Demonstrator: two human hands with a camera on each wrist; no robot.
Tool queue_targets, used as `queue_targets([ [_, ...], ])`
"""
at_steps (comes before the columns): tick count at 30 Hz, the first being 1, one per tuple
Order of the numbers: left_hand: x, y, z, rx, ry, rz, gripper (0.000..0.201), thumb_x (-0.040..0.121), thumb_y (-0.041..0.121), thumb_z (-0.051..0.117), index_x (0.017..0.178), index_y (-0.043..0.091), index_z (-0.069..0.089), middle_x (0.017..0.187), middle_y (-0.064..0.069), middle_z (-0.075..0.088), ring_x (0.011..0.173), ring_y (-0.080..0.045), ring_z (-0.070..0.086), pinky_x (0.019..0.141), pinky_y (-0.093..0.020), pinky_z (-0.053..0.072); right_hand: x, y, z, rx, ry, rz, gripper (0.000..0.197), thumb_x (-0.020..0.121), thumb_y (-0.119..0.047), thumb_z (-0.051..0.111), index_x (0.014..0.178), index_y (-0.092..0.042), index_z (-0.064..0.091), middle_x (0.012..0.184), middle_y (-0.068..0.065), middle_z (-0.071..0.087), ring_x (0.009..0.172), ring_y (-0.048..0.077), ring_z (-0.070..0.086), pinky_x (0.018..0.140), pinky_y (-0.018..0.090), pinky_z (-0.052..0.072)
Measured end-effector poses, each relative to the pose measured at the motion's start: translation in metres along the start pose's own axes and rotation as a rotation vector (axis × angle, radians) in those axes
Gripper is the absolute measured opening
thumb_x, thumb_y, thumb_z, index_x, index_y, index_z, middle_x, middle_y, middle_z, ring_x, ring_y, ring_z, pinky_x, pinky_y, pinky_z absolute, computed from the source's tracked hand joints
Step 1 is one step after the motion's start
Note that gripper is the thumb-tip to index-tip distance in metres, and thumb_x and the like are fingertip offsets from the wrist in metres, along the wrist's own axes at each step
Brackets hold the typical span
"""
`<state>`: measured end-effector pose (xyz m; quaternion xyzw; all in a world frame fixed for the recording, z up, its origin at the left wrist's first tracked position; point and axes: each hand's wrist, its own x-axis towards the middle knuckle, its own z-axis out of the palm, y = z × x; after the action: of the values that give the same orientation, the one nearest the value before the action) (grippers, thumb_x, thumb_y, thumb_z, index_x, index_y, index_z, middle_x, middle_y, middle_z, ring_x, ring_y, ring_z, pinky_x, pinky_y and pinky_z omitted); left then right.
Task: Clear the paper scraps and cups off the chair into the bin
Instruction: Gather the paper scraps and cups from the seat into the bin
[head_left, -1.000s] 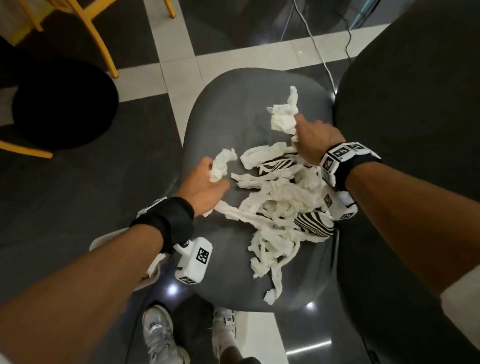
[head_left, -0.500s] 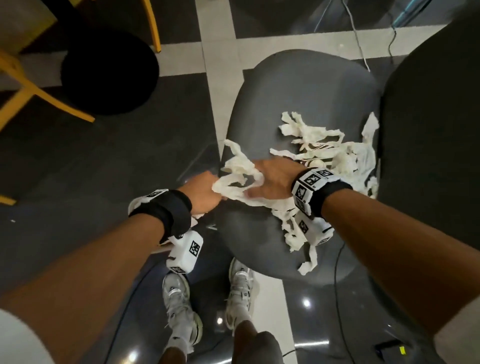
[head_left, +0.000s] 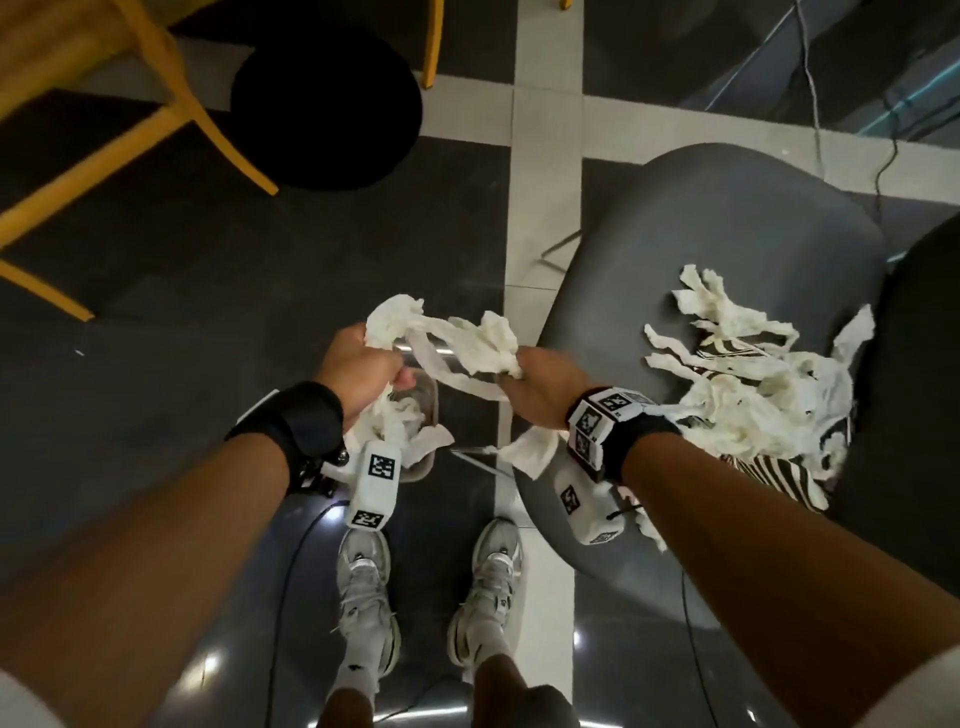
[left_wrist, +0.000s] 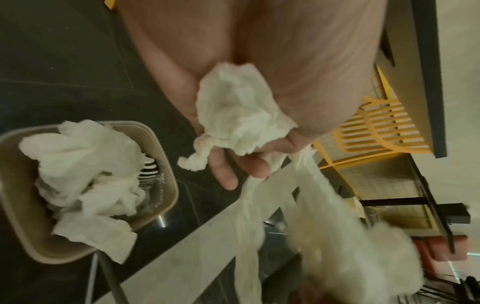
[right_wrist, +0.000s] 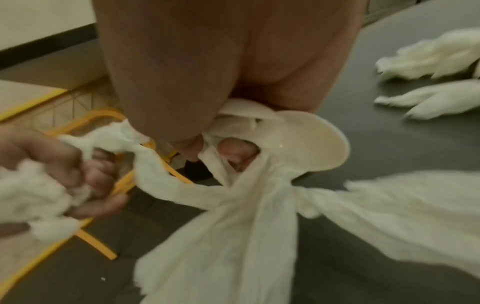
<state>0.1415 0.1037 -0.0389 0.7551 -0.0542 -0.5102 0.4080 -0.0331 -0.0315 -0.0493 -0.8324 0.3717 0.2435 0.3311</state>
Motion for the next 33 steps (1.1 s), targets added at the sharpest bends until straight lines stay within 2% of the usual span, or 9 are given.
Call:
queue_targets([
  [4,0.014,-0.04,-0.02,-0.013,0.021,-0.097,0.03,0.073,0.023,0.067,0.103,0.022,0.07,0.099,-0.009,0.075,0.096,-0.031,0.072,0.09,-0.053,0.058,0.018,-0.058,0.032,0.242,-0.007,-0.104,0.031,0.102,-0.034,0.046,0.117,-0.01,0.061,0.106,0.007,0.066,0.098,0.024,0.06,0.081,0.028,0.04],
  [8,0.052,-0.101,-0.044,-0.088,0.001,-0.16,0.051,0.075,0.054,0.054,0.112,0.023,0.07,0.114,-0.016,0.073,0.106,-0.037,0.069,0.1,-0.059,0.05,0.058,-0.107,0.087,0.388,0.058,-0.101,0.036,0.1,-0.033,0.049,0.129,-0.013,0.054,0.116,0.007,0.069,0.106,0.027,0.065,0.091,0.029,0.046],
  [10,0.071,-0.134,-0.053,-0.134,0.04,-0.209,0.06,0.07,0.051,0.054,0.12,0.019,0.064,0.121,-0.017,0.069,0.109,-0.035,0.066,0.102,-0.057,0.049,0.081,-0.118,0.118,0.402,0.041,-0.092,0.038,0.098,-0.033,0.048,0.131,-0.015,0.053,0.116,0.007,0.069,0.107,0.027,0.065,0.096,0.038,0.051],
  [14,0.09,-0.162,-0.051,-0.031,0.115,-0.231,0.046,0.084,0.048,0.055,0.123,0.027,0.043,0.122,0.0,0.059,0.114,-0.024,0.059,0.1,-0.047,0.051,0.119,-0.122,0.173,0.516,-0.049,-0.09,0.038,0.098,-0.028,0.043,0.132,-0.013,0.054,0.123,0.004,0.064,0.111,0.021,0.06,0.092,0.029,0.043],
  [17,0.11,-0.184,-0.045,0.082,0.101,-0.124,0.028,0.092,0.023,0.056,0.119,0.017,0.056,0.111,0.003,0.068,0.107,-0.019,0.067,0.088,-0.031,0.058,0.144,-0.111,0.217,0.598,-0.101,-0.034,0.044,0.092,-0.031,0.039,0.13,-0.011,0.052,0.106,0.0,0.063,0.099,0.017,0.058,0.085,0.03,0.043],
  [20,0.127,-0.2,-0.042,0.231,0.0,-0.103,0.03,0.099,0.007,0.048,0.126,0.018,0.054,0.109,0.011,0.059,0.1,-0.012,0.057,0.066,-0.009,0.042,0.176,-0.086,0.256,0.444,-0.084,-0.003,0.051,0.096,-0.034,0.038,0.144,-0.014,0.04,0.138,0.006,0.054,0.13,0.024,0.049,0.111,0.038,0.038],
  [25,0.153,-0.224,-0.034,0.424,-0.159,-0.1,0.046,0.095,0.003,0.043,0.138,0.015,0.051,0.145,-0.004,0.052,0.137,-0.025,0.045,0.101,-0.023,0.032,0.216,-0.043,0.29,-0.139,-0.295,0.163,0.08,0.091,-0.024,0.061,0.156,-0.017,0.015,0.156,0.019,0.021,0.145,0.042,0.022,0.118,0.055,0.021],
  [29,0.174,-0.241,-0.031,0.53,-0.175,-0.142,0.038,0.096,0.012,0.042,0.131,0.011,0.055,0.139,-0.01,0.057,0.127,-0.03,0.052,0.094,-0.028,0.037,0.242,-0.028,0.313,-0.238,-0.449,0.069,0.084,0.075,-0.049,0.071,0.148,-0.032,0.031,0.154,0.006,0.039,0.143,0.034,0.036,0.115,0.055,0.032],
  [33,0.175,-0.231,-0.037,0.585,-0.163,-0.142,0.033,0.097,0.013,0.045,0.125,0.008,0.062,0.128,-0.012,0.063,0.119,-0.032,0.058,0.088,-0.031,0.045,0.262,-0.016,0.325,-0.141,-0.497,0.021,0.055,0.064,-0.053,0.067,0.114,-0.03,0.06,0.118,0.002,0.065,0.114,0.028,0.061,0.099,0.048,0.05],
])
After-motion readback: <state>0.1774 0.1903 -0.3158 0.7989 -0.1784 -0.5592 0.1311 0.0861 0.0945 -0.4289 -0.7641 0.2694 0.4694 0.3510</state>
